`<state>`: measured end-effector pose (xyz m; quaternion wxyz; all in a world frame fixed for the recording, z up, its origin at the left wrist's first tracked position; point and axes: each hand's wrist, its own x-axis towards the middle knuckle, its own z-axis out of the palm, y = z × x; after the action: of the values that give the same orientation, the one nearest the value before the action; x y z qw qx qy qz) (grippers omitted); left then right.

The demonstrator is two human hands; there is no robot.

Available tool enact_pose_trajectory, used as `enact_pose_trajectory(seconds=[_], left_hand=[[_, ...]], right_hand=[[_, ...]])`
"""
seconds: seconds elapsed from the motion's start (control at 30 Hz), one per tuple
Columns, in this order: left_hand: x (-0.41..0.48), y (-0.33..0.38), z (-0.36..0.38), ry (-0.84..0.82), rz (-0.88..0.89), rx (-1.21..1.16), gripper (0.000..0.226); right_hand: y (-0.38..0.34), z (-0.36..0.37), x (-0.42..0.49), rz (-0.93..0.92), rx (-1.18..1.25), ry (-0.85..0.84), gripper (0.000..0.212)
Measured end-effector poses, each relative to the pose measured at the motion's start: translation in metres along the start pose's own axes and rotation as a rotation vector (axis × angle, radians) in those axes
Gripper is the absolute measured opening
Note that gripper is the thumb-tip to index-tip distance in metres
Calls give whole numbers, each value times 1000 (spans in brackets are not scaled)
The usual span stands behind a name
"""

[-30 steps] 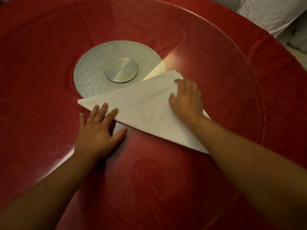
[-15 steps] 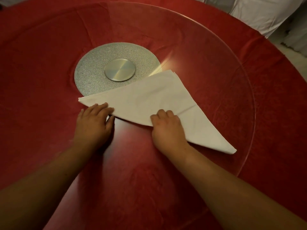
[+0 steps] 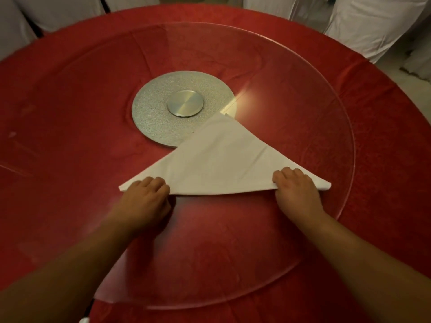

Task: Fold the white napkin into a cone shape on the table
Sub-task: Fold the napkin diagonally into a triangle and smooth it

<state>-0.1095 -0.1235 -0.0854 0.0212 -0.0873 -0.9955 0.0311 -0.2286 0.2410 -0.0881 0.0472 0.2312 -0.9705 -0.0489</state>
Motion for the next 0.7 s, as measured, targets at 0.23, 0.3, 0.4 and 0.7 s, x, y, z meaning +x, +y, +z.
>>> enact_pose_trajectory(seconds=[0.23,0.3,0.4,0.7], left_hand=[[-46,-1,-3,-25,-186,-95,42],[-51,-6,1,-32,-292,-98,49],[-66,-6,16,-75,-350,-123,64],[-76,-7,36,-115,-383,-213,81]], right_hand=[[52,1,-20,203,-5,-78,24],[63,0,-27,298,60,-100,29],[53,-3,-39,373,148,-53,39],[-215,-12,-11,-319,460,-179,73]])
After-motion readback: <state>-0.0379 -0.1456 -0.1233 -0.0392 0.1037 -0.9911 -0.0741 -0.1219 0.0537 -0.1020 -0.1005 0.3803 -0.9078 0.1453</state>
